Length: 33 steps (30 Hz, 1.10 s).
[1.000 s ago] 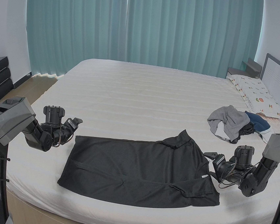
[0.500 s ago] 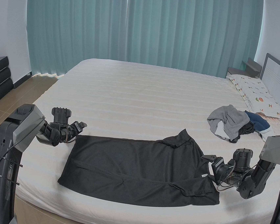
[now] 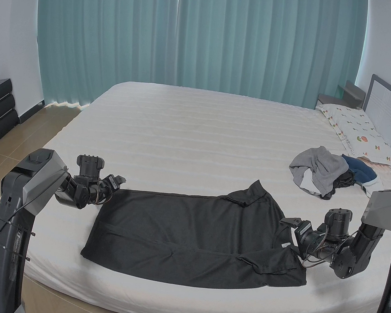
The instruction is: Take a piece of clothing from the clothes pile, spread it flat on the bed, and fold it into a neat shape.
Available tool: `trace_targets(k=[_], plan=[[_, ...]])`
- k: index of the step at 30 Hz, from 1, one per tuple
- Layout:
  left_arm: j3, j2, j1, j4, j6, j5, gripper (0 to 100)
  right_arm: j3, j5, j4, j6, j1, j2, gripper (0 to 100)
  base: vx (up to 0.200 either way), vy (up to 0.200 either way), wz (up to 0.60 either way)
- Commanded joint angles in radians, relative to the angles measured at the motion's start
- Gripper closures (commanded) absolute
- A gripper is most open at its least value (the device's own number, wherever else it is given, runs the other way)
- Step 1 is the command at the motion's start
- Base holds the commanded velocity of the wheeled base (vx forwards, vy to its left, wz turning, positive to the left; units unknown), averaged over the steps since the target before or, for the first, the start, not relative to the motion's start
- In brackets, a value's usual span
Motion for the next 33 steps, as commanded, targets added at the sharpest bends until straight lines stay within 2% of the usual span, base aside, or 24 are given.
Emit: trace_targets(k=[1, 7, 8, 12, 16, 21, 24, 25, 26, 29, 33], plan=[[-0.005, 0.002, -0.001, -0.001, 0.003, 0.000, 0, -0.001, 0.000, 0.000, 0.000, 0.000, 0.002, 0, 0.000, 0.000, 0.00], [-0.014, 0.005, 0.000, -0.005, 0.005, 0.002, 0, -0.004, -0.001, 0.001, -0.003, 0.002, 0.002, 0, 0.000, 0.000, 0.00], [-0.014, 0.003, 0.000, -0.005, 0.005, 0.002, 100, -0.009, -0.003, 0.001, -0.007, 0.002, 0.002, 0, 0.000, 0.000, 0.00], [-0.011, -0.001, 0.005, -0.005, 0.000, 0.009, 100, -0.018, -0.014, 0.003, -0.042, 0.008, -0.021, 0, 0.000, 0.000, 0.00], [0.001, -0.006, 0.007, -0.005, -0.001, 0.035, 100, -0.110, -0.014, 0.063, -0.154, 0.000, 0.014, 0, 0.000, 0.000, 0.00], [0.009, -0.029, 0.008, -0.005, -0.050, 0.097, 100, -0.337, -0.015, 0.259, -0.345, -0.041, 0.066, 0, 0.000, 0.000, 0.00], [0.012, -0.052, 0.008, -0.005, -0.093, 0.101, 100, -0.481, -0.029, 0.349, -0.401, -0.035, 0.111, 0, 0.000, 0.000, 0.00], [0.012, -0.052, 0.008, -0.005, -0.093, 0.101, 100, -0.481, -0.029, 0.349, -0.401, -0.035, 0.111, 0, 0.000, 0.000, 0.00], [0.039, -0.081, 0.008, -0.005, -0.122, 0.100, 100, -0.621, -0.049, 0.437, -0.449, -0.024, 0.164, 0, 0.000, 0.000, 0.00], [0.085, -0.109, 0.008, -0.007, -0.130, 0.097, 100, -0.771, -0.058, 0.547, -0.513, -0.018, 0.229, 0, 0.000, 0.000, 0.00], [0.105, -0.110, 0.008, -0.028, -0.130, 0.095, 100, -0.923, -0.061, 0.648, -0.546, 0.000, 0.304, 0, 0.000, 0.000, 0.00]])
